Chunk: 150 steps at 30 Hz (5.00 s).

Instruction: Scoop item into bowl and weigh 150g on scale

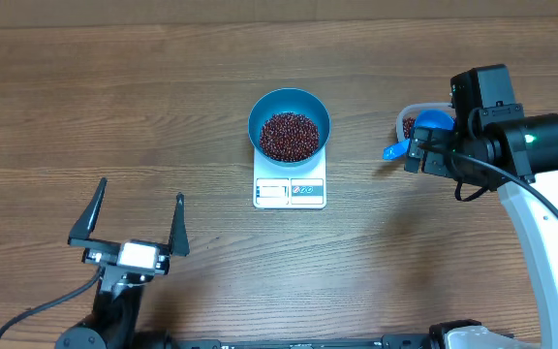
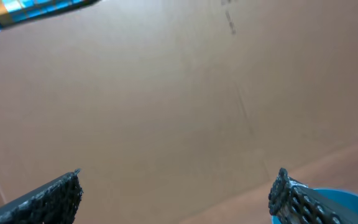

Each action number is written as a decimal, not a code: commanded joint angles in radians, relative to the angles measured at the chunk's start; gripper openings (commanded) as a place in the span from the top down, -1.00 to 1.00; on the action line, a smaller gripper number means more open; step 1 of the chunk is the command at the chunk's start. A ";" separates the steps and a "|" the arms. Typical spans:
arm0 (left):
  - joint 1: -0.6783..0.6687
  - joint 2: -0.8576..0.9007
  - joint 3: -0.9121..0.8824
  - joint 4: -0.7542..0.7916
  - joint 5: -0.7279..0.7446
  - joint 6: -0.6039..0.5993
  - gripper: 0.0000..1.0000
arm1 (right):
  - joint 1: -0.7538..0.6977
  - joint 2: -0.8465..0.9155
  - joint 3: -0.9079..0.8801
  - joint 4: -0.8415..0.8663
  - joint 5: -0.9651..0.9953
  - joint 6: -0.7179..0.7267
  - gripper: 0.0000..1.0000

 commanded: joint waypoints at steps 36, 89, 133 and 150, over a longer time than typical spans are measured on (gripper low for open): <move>0.017 -0.107 -0.333 -0.195 -0.243 -0.335 -0.99 | -0.002 -0.006 0.020 0.006 0.000 -0.011 -1.00; 0.017 -0.106 -0.333 -0.193 -0.240 -0.335 -0.99 | -0.002 0.006 0.019 0.006 0.044 -0.015 -1.00; 0.017 -0.106 -0.333 -0.193 -0.240 -0.335 -0.99 | -0.002 -0.855 -1.326 1.869 -0.242 -0.009 -1.00; 0.017 -0.106 -0.333 -0.193 -0.240 -0.335 -0.99 | -0.002 -1.251 -1.518 1.611 -0.158 -0.232 -1.00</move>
